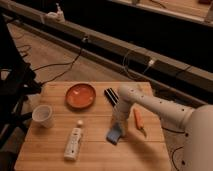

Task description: Wipe the white sponge on the table

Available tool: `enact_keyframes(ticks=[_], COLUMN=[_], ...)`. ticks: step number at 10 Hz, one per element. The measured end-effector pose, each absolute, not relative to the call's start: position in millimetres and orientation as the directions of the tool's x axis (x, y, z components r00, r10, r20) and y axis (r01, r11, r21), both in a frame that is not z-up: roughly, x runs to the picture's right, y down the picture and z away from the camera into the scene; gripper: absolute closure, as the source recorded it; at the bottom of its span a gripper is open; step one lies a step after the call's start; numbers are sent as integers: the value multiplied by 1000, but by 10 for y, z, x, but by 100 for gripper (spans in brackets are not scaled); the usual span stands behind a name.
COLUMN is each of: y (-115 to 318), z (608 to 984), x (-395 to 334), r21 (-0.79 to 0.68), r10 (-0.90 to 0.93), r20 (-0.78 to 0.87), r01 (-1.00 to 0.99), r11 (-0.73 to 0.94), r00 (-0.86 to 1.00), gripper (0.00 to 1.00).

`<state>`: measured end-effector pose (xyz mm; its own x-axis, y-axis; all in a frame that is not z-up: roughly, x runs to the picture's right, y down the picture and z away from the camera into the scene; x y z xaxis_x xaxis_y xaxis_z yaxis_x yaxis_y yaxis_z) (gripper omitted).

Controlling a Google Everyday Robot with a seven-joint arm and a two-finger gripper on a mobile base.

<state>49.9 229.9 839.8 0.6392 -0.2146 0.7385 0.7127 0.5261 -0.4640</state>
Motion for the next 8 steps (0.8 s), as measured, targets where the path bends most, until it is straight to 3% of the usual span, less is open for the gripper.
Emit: enact_keyframes(ticks=[5, 8], y=[2540, 2874], z=[7966, 7676], x=[-180, -196], r21=[-364, -405], r10=[-194, -102], r20=[822, 827], r01=[755, 711], r11=[545, 575], r00=[535, 553], gripper=[100, 100])
